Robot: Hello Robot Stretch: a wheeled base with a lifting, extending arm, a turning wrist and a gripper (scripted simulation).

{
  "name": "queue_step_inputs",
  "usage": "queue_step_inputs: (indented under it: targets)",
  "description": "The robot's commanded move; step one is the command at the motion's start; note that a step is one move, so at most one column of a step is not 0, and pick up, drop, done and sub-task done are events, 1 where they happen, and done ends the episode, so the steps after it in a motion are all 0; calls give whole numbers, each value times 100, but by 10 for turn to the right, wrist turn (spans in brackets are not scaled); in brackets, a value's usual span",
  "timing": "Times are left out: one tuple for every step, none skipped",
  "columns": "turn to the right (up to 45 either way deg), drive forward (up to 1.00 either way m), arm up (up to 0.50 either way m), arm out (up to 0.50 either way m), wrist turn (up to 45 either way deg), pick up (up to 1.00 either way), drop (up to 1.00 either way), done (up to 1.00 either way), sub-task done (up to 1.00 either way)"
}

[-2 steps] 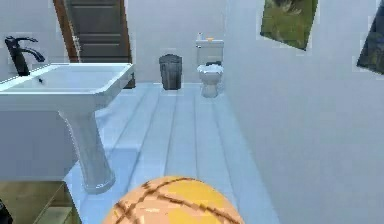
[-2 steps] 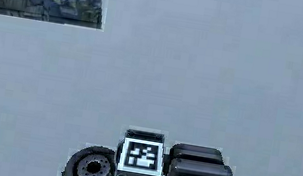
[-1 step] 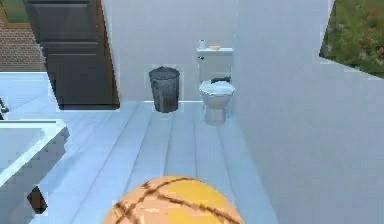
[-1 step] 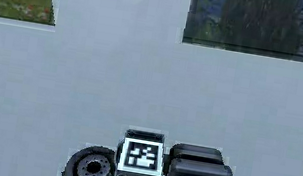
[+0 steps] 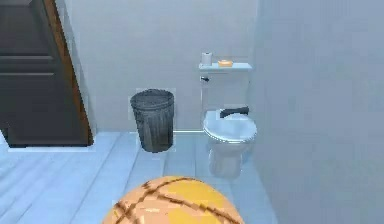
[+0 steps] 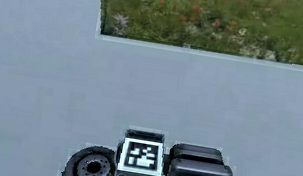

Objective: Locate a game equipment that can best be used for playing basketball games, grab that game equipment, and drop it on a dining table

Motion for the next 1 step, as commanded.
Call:
queue_step_inputs:
  targets:
    - [-450, 0, 0, 0, 0, 0, 0, 0, 0]
